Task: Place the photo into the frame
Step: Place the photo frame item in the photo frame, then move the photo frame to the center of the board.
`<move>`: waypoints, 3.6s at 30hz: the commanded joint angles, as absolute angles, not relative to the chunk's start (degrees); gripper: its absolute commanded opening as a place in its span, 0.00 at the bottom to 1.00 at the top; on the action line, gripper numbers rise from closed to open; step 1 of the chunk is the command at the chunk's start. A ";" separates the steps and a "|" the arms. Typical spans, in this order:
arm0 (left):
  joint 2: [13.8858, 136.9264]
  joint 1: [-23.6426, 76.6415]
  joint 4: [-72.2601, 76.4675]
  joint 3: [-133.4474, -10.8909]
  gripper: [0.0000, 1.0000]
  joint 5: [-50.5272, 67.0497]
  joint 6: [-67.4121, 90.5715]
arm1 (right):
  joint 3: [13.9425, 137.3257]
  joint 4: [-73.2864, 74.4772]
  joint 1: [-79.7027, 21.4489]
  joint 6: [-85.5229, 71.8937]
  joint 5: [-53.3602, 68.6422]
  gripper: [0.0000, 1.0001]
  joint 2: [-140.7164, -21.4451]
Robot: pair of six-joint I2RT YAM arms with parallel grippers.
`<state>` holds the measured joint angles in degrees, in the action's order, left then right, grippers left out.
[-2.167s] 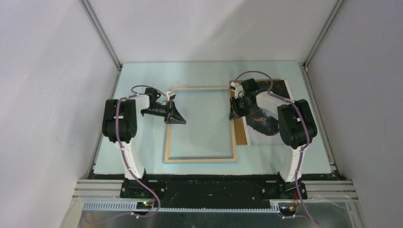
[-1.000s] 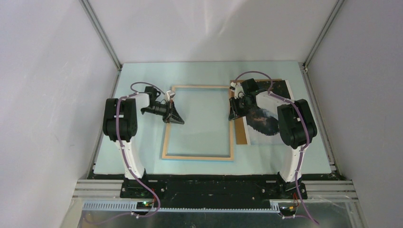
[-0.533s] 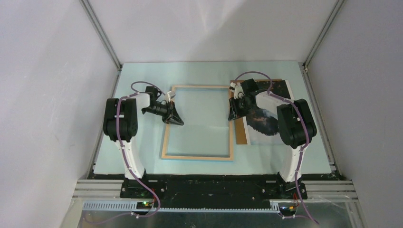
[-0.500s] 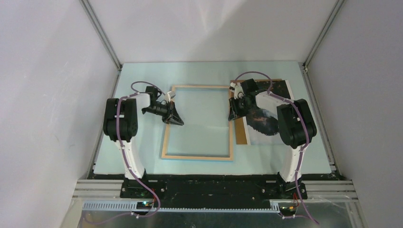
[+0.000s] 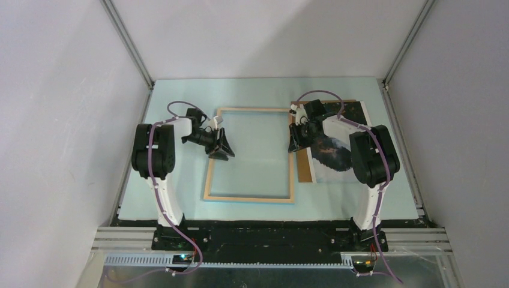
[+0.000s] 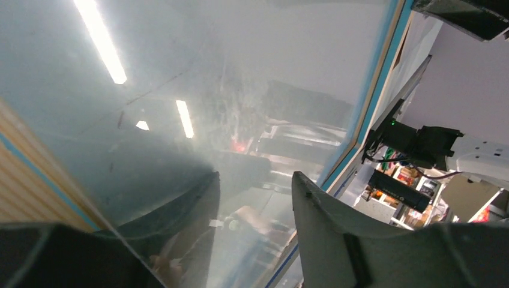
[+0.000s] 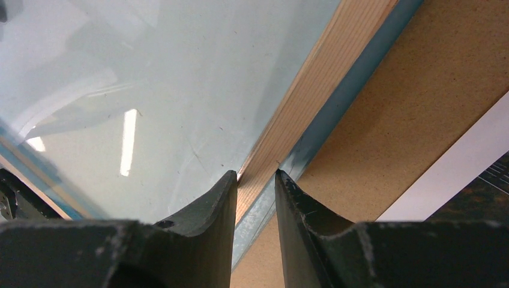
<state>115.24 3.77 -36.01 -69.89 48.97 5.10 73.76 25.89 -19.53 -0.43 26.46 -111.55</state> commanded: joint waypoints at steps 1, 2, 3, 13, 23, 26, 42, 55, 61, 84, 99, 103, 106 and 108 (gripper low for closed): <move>114.26 4.25 -34.67 -70.39 0.59 46.28 5.77 | 75.67 26.37 -20.30 -0.81 28.55 0.34 -111.91; 113.84 4.24 -34.65 -70.26 0.60 45.65 5.92 | 75.72 26.37 -20.30 -0.82 28.56 0.34 -111.85; 113.54 4.22 -34.70 -70.12 0.63 45.37 6.18 | 75.70 26.37 -20.30 -0.80 28.56 0.34 -111.81; 109.78 4.40 -34.76 -68.04 0.81 38.06 6.50 | 75.68 26.59 -20.24 -0.45 28.25 0.34 -111.36; 106.04 4.48 -36.19 -66.18 0.91 32.38 5.48 | 75.67 26.57 -20.25 -0.31 27.87 0.34 -111.50; 105.88 4.53 -36.49 -65.66 0.92 31.96 5.22 | 75.67 26.54 -20.30 -0.33 27.77 0.34 -111.46; 103.15 4.75 -37.47 -64.16 0.94 27.32 5.02 | 75.67 26.94 -20.58 -0.26 27.04 0.34 -111.02; 100.56 4.75 -39.74 -65.13 1.00 23.20 3.90 | 75.68 26.92 -20.76 -0.22 26.88 0.34 -110.88; 99.38 4.77 -40.87 -65.55 1.00 21.84 3.62 | 75.67 26.71 -21.04 -0.18 26.93 0.34 -110.68; 98.37 4.84 -43.15 -66.03 1.00 19.54 2.20 | 77.73 26.37 -23.15 -0.17 29.01 0.35 -110.34; 98.35 4.92 -43.14 -65.83 1.00 21.45 2.79 | 81.05 28.07 -25.41 -1.72 27.35 0.44 -115.29; 98.31 5.03 -43.06 -65.83 1.00 21.77 2.90 | 81.21 28.48 -25.53 -2.21 26.28 0.44 -116.49; 98.24 5.01 -43.10 -65.83 1.00 21.94 2.90 | 81.21 28.76 -25.79 -2.41 25.31 0.43 -116.97; 98.26 5.01 -43.02 -65.75 1.00 22.05 2.90 | 81.21 28.94 -26.00 -2.64 25.05 0.42 -117.37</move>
<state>100.79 5.08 -42.78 -65.23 21.19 3.99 79.50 27.86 -25.21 -1.93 26.85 -116.36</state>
